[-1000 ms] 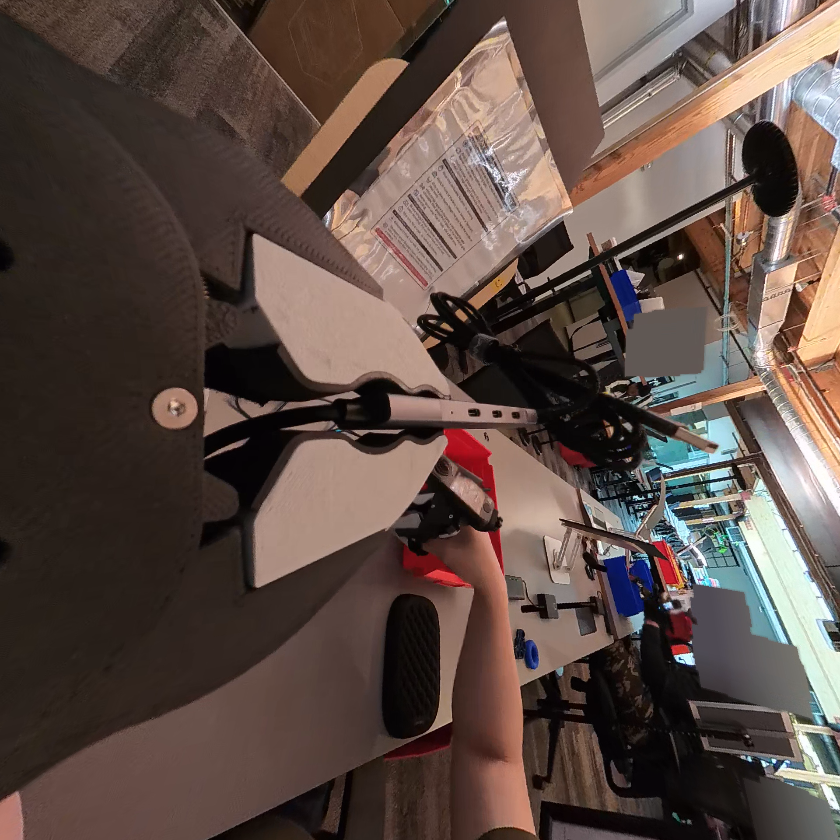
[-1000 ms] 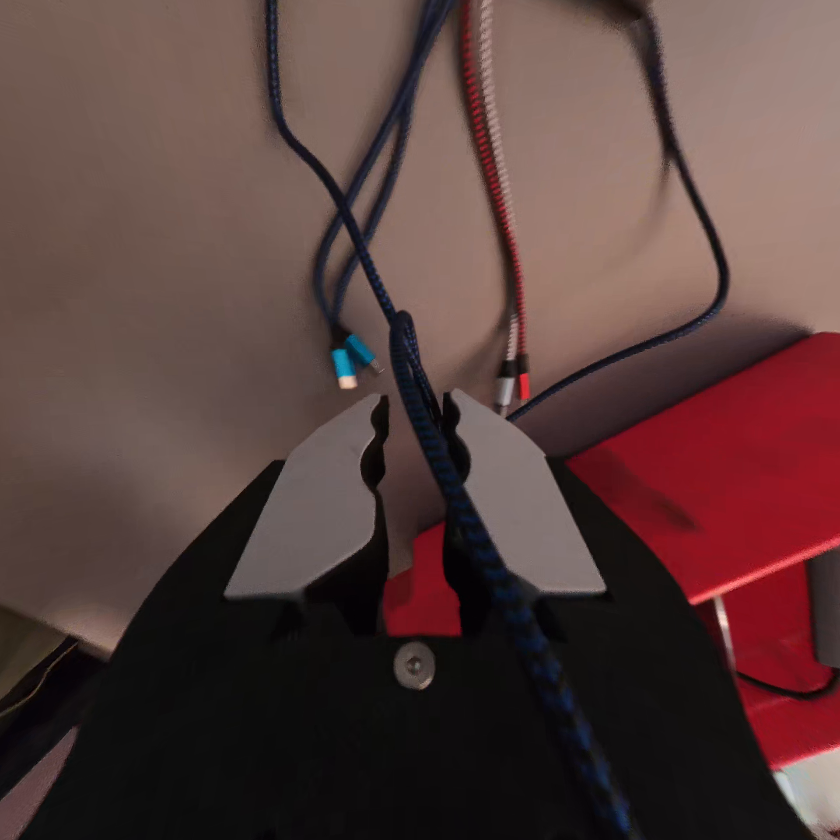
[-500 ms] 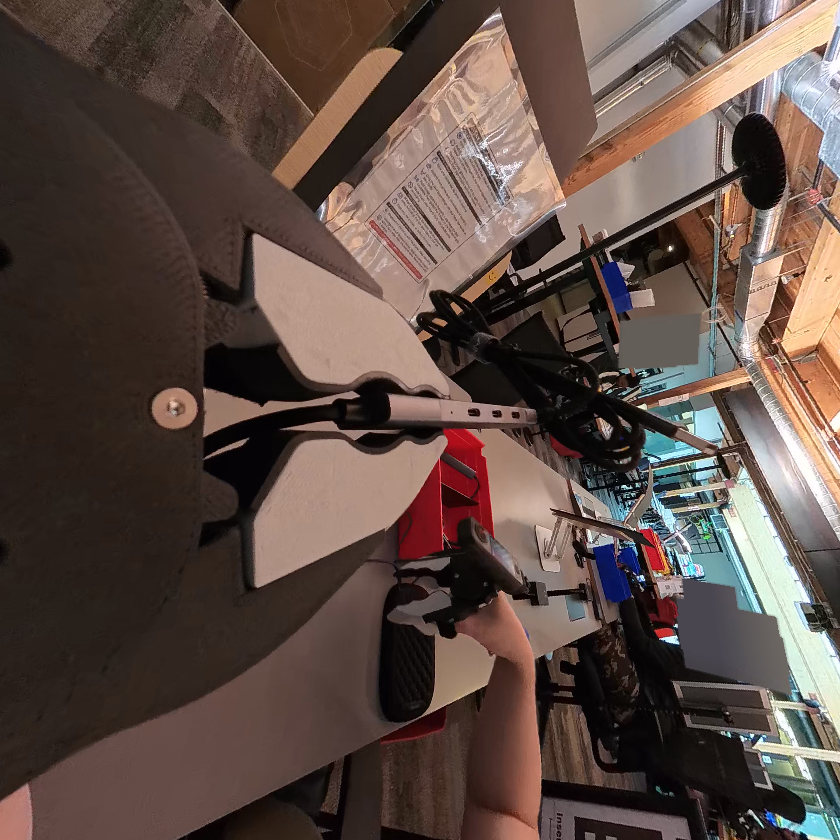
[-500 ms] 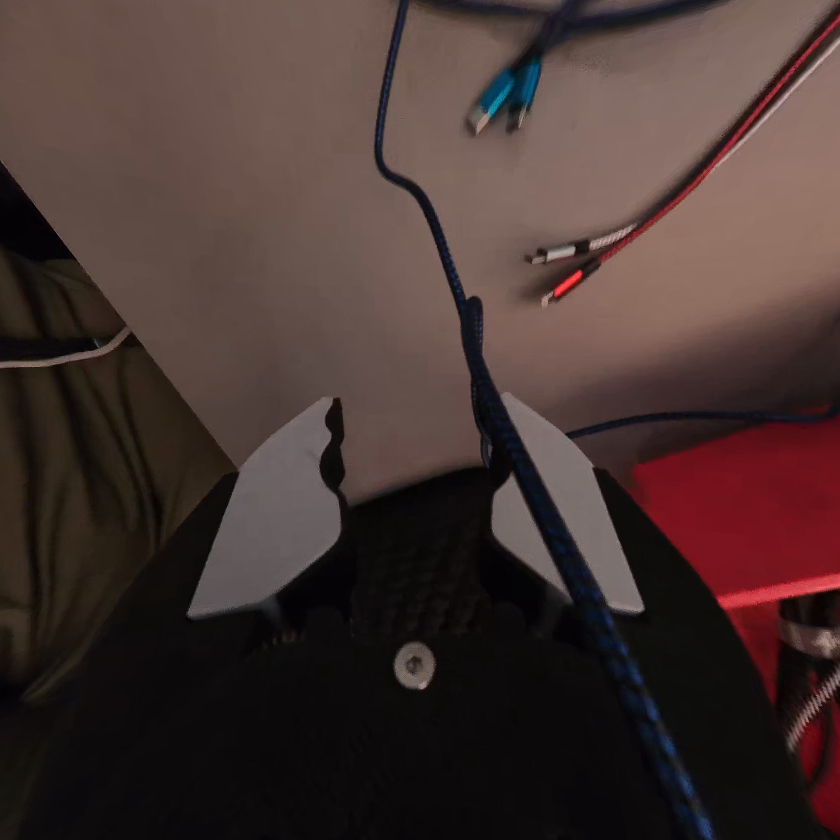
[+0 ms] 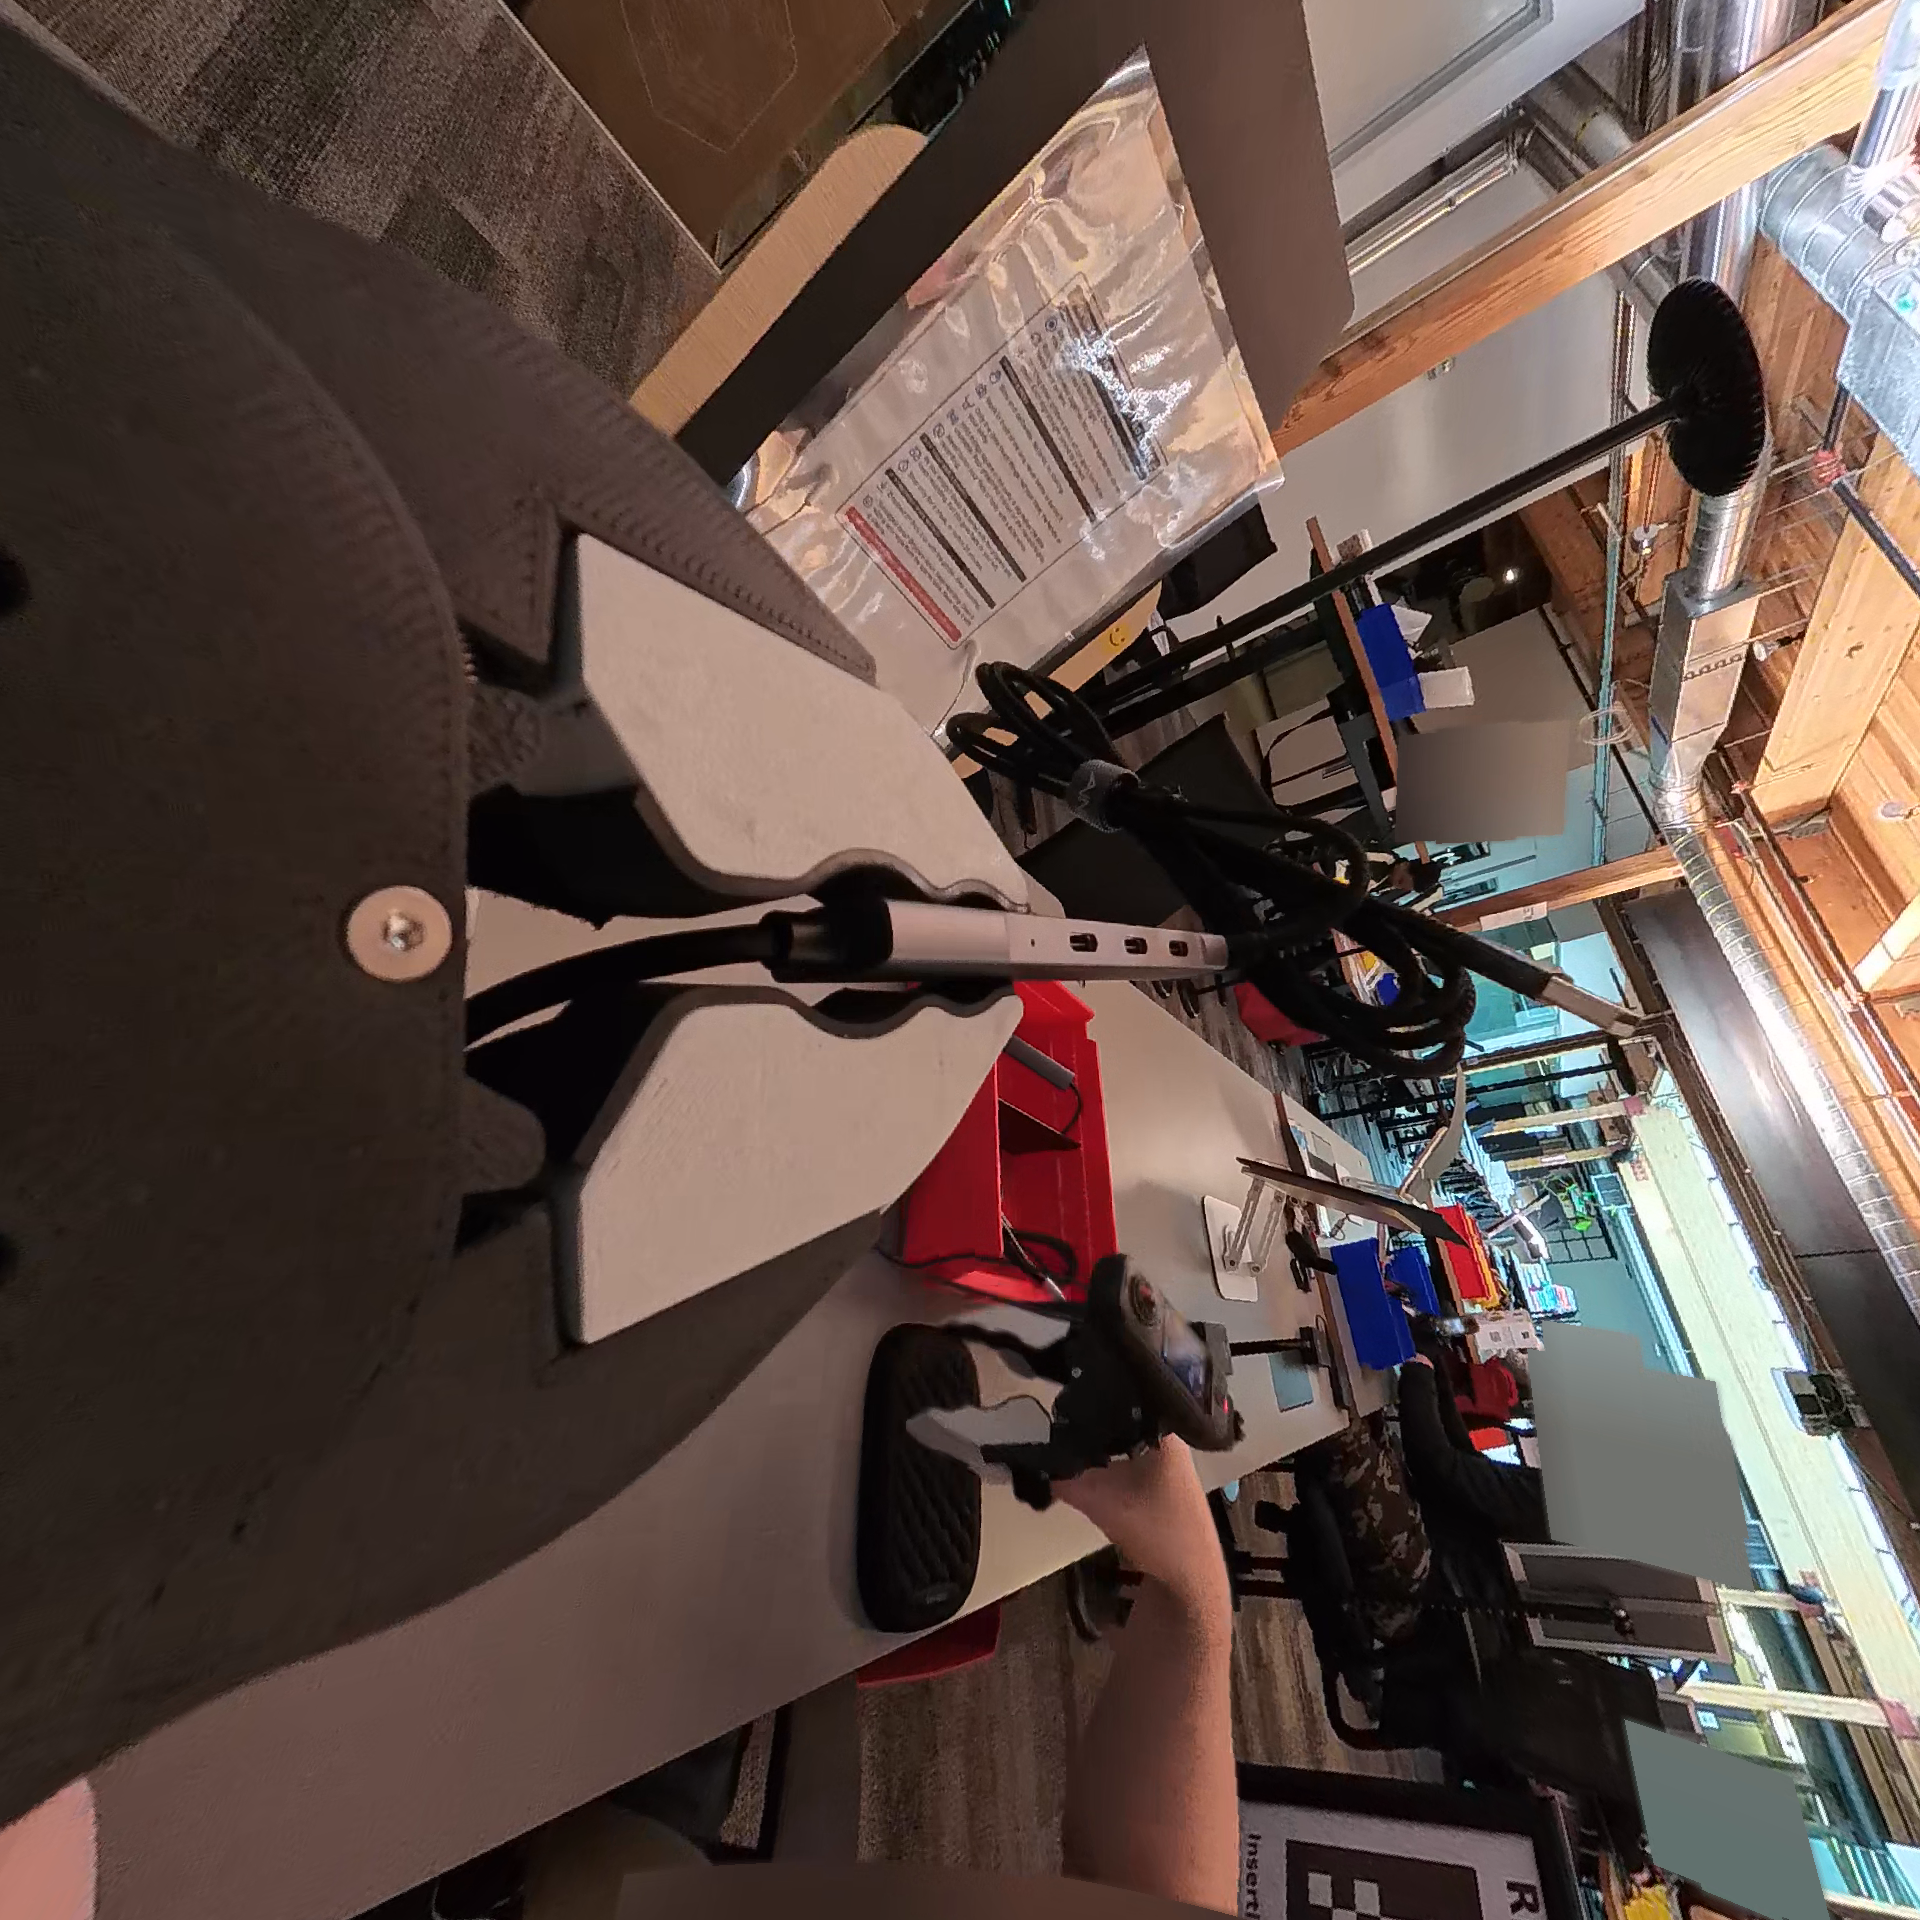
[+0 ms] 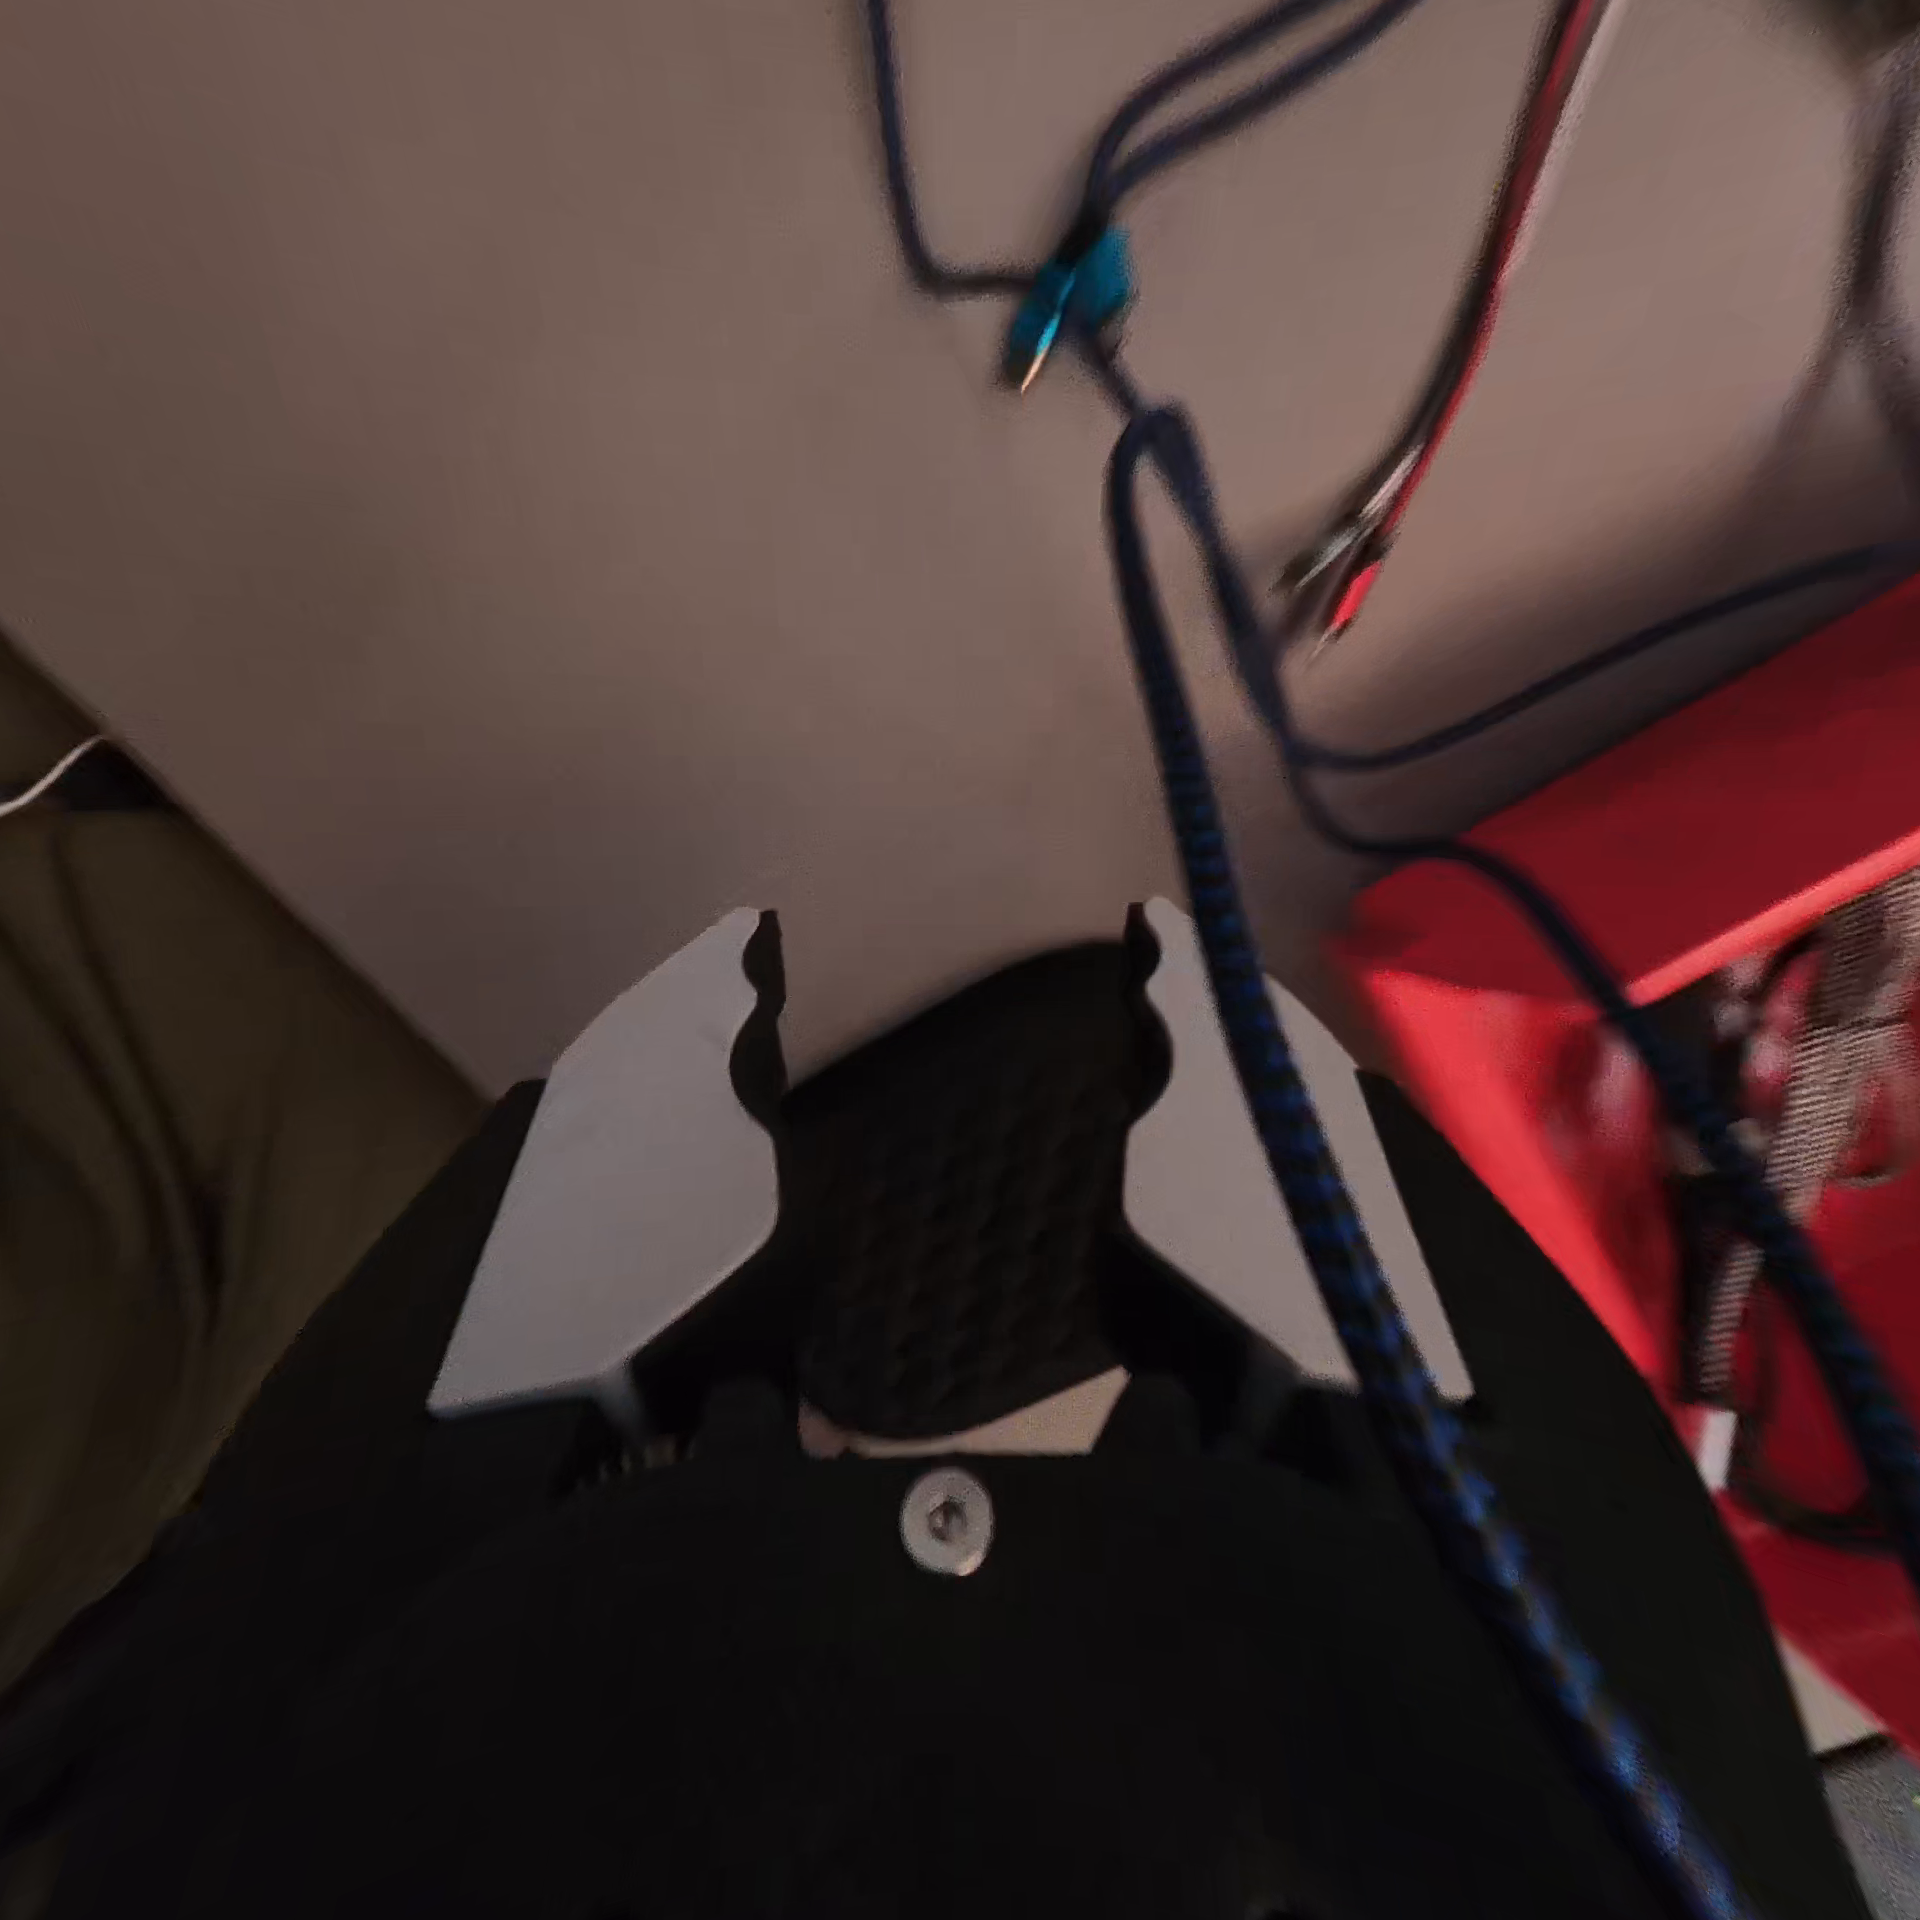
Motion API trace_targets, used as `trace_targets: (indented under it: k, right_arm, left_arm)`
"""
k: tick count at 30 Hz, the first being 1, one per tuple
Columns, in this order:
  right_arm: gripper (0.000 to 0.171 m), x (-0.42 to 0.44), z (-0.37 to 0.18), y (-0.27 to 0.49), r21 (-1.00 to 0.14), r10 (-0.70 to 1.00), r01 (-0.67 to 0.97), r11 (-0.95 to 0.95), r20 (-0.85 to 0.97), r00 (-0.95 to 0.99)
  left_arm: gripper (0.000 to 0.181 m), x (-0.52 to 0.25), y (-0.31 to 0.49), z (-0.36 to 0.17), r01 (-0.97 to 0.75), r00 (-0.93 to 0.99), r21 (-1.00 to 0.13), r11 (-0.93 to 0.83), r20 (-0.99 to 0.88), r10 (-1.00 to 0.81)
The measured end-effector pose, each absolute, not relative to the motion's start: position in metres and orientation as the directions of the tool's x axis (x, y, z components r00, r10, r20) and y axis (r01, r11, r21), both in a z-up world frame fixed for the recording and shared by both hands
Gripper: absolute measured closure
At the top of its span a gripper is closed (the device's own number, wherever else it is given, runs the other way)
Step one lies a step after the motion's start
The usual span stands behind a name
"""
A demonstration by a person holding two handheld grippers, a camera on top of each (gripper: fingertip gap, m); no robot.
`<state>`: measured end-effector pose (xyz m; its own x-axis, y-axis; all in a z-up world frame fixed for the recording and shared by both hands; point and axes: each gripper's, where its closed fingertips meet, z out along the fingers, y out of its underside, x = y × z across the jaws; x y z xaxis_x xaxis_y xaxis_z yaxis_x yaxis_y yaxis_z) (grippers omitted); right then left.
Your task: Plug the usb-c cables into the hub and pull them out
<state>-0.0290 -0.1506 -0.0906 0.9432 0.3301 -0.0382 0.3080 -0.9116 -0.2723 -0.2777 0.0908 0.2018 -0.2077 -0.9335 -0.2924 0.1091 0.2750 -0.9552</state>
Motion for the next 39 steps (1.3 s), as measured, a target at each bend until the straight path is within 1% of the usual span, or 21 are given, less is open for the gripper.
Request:
trace_targets:
  k: [2, 4, 6, 8, 11, 13, 14, 15, 16, 18, 19, 20, 21, 23, 25, 27, 29, 32, 35, 36, 39]
  right_arm:
    - [0.109, -0.047, -0.097, -0.175, -0.214, 0.338, 0.302, -0.929, -0.153, 0.929]
    - [0.119, -0.074, -0.101, -0.200, -0.183, 0.357, 0.313, -0.932, -0.305, 0.883]
    - [0.120, -0.105, -0.097, -0.222, -0.167, 0.364, 0.324, -0.931, -0.461, 0.809]
    - [0.123, -0.133, -0.086, -0.238, -0.196, 0.390, 0.341, -0.919, -0.572, 0.722]
    - [0.127, -0.165, -0.059, -0.246, -0.319, 0.484, 0.365, -0.875, -0.619, 0.618]
    - [0.127, -0.180, -0.038, -0.246, -0.426, 0.582, 0.397, -0.813, -0.572, 0.578]
    - [0.128, -0.183, -0.029, -0.242, -0.487, 0.637, 0.417, -0.768, -0.507, 0.581]
    - [0.126, -0.181, -0.021, -0.229, -0.559, 0.688, 0.438, -0.704, -0.382, 0.617]
    - [0.118, -0.173, -0.013, -0.210, -0.633, 0.713, 0.460, -0.623, -0.217, 0.667]
    - [0.089, -0.146, 0.003, -0.172, -0.725, 0.642, 0.481, -0.493, 0.070, 0.763]
    - [0.063, -0.135, 0.007, -0.154, -0.763, 0.584, 0.469, -0.446, 0.149, 0.798]
    - [0.046, -0.125, 0.008, -0.139, -0.791, 0.546, 0.457, -0.406, 0.191, 0.816]
    - [0.044, -0.115, 0.004, -0.123, -0.804, 0.517, 0.446, -0.393, 0.208, 0.830]
    - [0.031, -0.094, -0.024, -0.092, -0.769, 0.457, 0.399, -0.500, 0.157, 0.875]
    - [0.031, -0.079, -0.063, -0.069, -0.679, 0.430, 0.345, -0.648, 0.048, 0.902]
    - [0.031, -0.056, -0.099, -0.046, -0.548, 0.375, 0.328, -0.769, 0.028, 0.927]
    - [0.031, -0.036, -0.122, -0.023, -0.459, 0.295, 0.266, -0.848, 0.009, 0.955]
    - [0.030, -0.024, -0.148, -0.004, -0.352, 0.202, 0.173, -0.920, -0.046, 0.978]
    - [0.030, -0.025, -0.173, -0.011, -0.203, 0.216, 0.205, -0.957, -0.034, 0.976]
    - [0.029, -0.024, -0.176, -0.012, -0.183, 0.242, 0.239, -0.954, 0.004, 0.970]
    - [0.034, -0.030, -0.174, -0.012, -0.189, 0.246, 0.243, -0.951, 0.009, 0.969]
  left_arm:
    - [0.173, -0.278, 0.091, 0.202, 0.109, -0.207, -0.955, 0.276, -0.293, -0.933]
    - [0.173, -0.278, 0.090, 0.202, 0.109, -0.210, -0.955, 0.275, -0.293, -0.933]
    - [0.173, -0.277, 0.090, 0.202, 0.108, -0.212, -0.955, 0.276, -0.293, -0.932]
    - [0.173, -0.276, 0.089, 0.201, 0.104, -0.215, -0.955, 0.277, -0.294, -0.931]
    - [0.173, -0.274, 0.088, 0.200, 0.098, -0.217, -0.955, 0.281, -0.296, -0.930]
    - [0.173, -0.272, 0.087, 0.200, 0.094, -0.218, -0.954, 0.284, -0.297, -0.929]
    - [0.173, -0.272, 0.086, 0.200, 0.092, -0.218, -0.954, 0.286, -0.299, -0.929]
    - [0.173, -0.271, 0.085, 0.200, 0.090, -0.220, -0.954, 0.287, -0.301, -0.928]
    - [0.173, -0.270, 0.085, 0.199, 0.089, -0.222, -0.953, 0.289, -0.302, -0.927]
    - [0.173, -0.269, 0.083, 0.199, 0.088, -0.225, -0.953, 0.291, -0.304, -0.926]
    - [0.173, -0.269, 0.083, 0.199, 0.087, -0.227, -0.953, 0.291, -0.303, -0.926]
    - [0.173, -0.268, 0.082, 0.199, 0.086, -0.229, -0.953, 0.291, -0.303, -0.925]
    - [0.173, -0.268, 0.082, 0.199, 0.084, -0.231, -0.953, 0.292, -0.303, -0.925]
    - [0.172, -0.268, 0.081, 0.198, 0.079, -0.233, -0.952, 0.294, -0.305, -0.923]
    - [0.173, -0.267, 0.080, 0.197, 0.076, -0.236, -0.952, 0.295, -0.305, -0.923]
    - [0.173, -0.267, 0.081, 0.197, 0.076, -0.238, -0.953, 0.294, -0.304, -0.922]
    - [0.173, -0.267, 0.082, 0.197, 0.074, -0.240, -0.953, 0.293, -0.302, -0.923]
    - [0.173, -0.265, 0.082, 0.195, 0.067, -0.242, -0.954, 0.292, -0.300, -0.923]
    - [0.173, -0.264, 0.081, 0.194, 0.064, -0.250, -0.953, 0.297, -0.303, -0.920]
    - [0.173, -0.264, 0.081, 0.194, 0.064, -0.254, -0.953, 0.297, -0.304, -0.918]
    - [0.173, -0.263, 0.079, 0.194, 0.066, -0.265, -0.951, 0.301, -0.308, -0.914]
